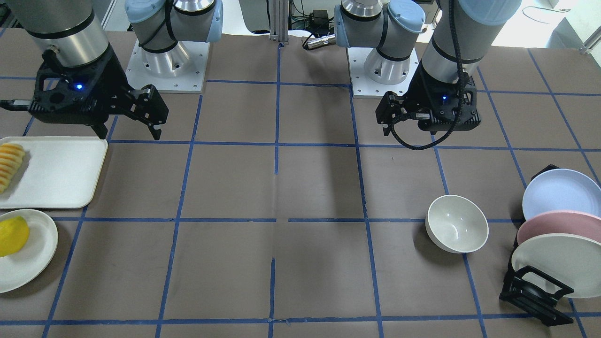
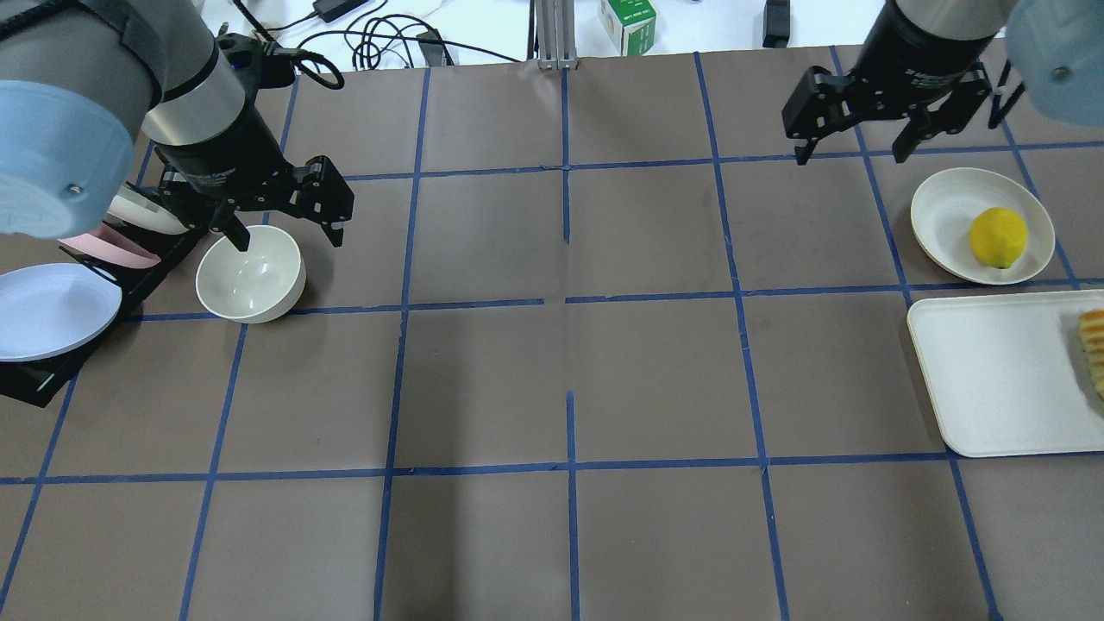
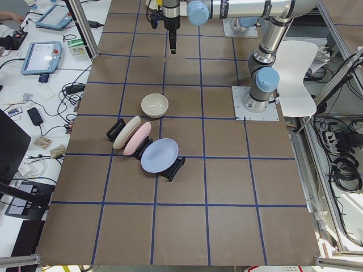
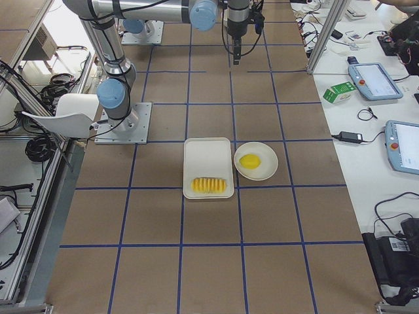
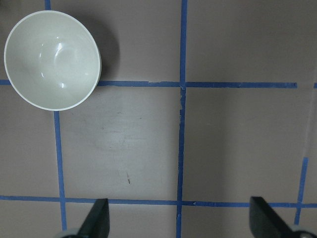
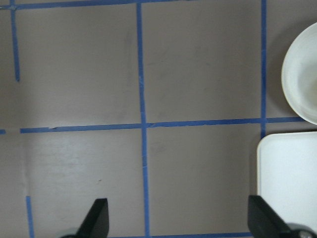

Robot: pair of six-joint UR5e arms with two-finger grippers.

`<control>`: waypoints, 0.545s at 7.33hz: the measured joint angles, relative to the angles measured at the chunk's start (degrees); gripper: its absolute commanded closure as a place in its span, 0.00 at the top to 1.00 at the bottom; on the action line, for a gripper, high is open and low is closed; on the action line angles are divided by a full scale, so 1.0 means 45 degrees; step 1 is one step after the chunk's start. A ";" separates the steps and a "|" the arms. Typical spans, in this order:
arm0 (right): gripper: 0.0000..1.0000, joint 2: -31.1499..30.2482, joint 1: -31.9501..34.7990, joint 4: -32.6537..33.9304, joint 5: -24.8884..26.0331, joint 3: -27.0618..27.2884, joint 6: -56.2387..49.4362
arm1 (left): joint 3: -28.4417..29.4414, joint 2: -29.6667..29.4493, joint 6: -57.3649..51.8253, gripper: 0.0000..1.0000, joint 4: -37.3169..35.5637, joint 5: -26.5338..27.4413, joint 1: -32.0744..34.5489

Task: Place bowl and put lemon in it

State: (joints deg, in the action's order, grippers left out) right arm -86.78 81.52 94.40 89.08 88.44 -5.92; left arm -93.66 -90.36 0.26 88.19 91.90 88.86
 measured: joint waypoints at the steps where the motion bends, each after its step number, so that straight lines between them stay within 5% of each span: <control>1: 1.00 0.0364 -0.1207 0.0086 0.0012 0.0018 -0.1172 | -0.0005 -0.0016 -0.0003 1.00 -0.0001 -0.0006 -0.0003; 4: 1.00 0.2626 -0.4032 0.2018 -0.0072 0.0038 -0.5106 | -0.0008 -0.0084 -0.0009 1.00 -0.0022 -0.0025 -0.0024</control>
State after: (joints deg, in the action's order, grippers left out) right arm -74.96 63.38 103.48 88.76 88.61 -28.90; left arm -93.69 -90.74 0.22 88.09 91.79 88.75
